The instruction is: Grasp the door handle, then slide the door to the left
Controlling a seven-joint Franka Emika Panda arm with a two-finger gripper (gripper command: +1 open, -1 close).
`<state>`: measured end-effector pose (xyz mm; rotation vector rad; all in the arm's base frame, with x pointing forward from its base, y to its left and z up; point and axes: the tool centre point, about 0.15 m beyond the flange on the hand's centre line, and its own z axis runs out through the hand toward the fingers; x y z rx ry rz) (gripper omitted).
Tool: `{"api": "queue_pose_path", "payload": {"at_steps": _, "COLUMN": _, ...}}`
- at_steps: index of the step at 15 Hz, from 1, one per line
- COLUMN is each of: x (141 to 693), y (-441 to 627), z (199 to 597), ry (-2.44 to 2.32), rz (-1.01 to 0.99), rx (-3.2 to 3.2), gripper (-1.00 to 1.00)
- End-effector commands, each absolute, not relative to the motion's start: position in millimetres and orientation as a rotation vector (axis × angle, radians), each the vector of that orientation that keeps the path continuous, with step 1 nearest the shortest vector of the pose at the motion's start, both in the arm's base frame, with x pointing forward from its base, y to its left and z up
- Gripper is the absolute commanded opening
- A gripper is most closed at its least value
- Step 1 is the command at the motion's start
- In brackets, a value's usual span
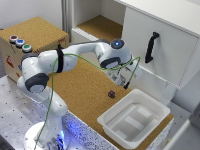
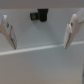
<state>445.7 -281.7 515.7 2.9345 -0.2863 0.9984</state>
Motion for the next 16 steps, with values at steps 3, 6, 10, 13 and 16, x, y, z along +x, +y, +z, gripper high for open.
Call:
{"api": "queue_pose_path", "payload": {"at_steps": 3, "x": 486, "y": -298, "z": 591, "ry": -0.195, "rz": 0.834, "rx": 3.148, "gripper": 1.00}}
{"api": "queue_pose_path", "payload": {"at_steps": 6, "x": 486, "y": -311, "z": 600, "ry": -0.229, "rz": 0.682, "rx": 3.172, "gripper": 1.00}}
{"api": "queue_pose_path", "payload": {"at_steps": 10, "x": 482, "y": -332, "z": 598, "ry": -0.258, "rz": 0.497, "rx": 3.262, "gripper": 1.00}}
{"api": "queue_pose_path", "payload": {"at_steps": 13, "x": 489, "y": -341, "z": 599, "ry": -0.180, "rz": 0.411, "rx": 3.323, "gripper": 1.00}}
{"api": "queue_pose_path", "payload": {"at_steps": 16, "x": 501, "y": -341, "z": 595, "ry": -0.046, "rz": 0.386, "rx": 3.284, "gripper": 1.00}}
